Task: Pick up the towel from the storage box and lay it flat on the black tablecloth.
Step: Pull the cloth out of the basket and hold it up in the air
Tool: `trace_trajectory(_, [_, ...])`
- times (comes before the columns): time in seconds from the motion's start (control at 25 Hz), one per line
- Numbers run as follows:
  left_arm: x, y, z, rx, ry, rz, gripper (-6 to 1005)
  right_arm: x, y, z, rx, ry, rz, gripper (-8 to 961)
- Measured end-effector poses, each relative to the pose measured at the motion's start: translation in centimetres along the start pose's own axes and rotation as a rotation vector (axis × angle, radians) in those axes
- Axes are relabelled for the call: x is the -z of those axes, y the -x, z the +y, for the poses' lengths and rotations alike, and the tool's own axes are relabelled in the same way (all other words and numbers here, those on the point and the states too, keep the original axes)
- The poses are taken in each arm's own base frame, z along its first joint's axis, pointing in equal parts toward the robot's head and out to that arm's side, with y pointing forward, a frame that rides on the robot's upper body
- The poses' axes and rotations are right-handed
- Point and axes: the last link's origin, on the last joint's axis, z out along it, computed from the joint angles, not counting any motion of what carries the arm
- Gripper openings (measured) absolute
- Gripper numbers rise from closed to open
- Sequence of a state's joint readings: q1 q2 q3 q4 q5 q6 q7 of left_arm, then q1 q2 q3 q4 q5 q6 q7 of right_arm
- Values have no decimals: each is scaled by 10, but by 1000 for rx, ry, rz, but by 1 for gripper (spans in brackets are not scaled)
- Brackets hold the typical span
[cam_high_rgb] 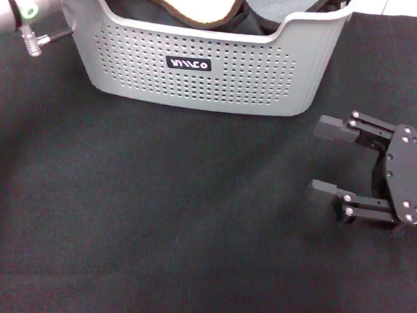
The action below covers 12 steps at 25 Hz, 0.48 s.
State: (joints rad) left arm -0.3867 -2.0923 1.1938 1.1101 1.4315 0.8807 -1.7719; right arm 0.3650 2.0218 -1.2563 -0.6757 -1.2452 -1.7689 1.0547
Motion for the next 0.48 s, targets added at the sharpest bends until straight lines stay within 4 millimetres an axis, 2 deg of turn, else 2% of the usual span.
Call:
trace_trajectory(0.2, [21,-14,26,-19,213,171,8,0,0,0,0,-1,-2,766])
trace_trajectory(0.48, [70,-39,64,-10,598,423,8,0,1,0,0,-5,-8,766])
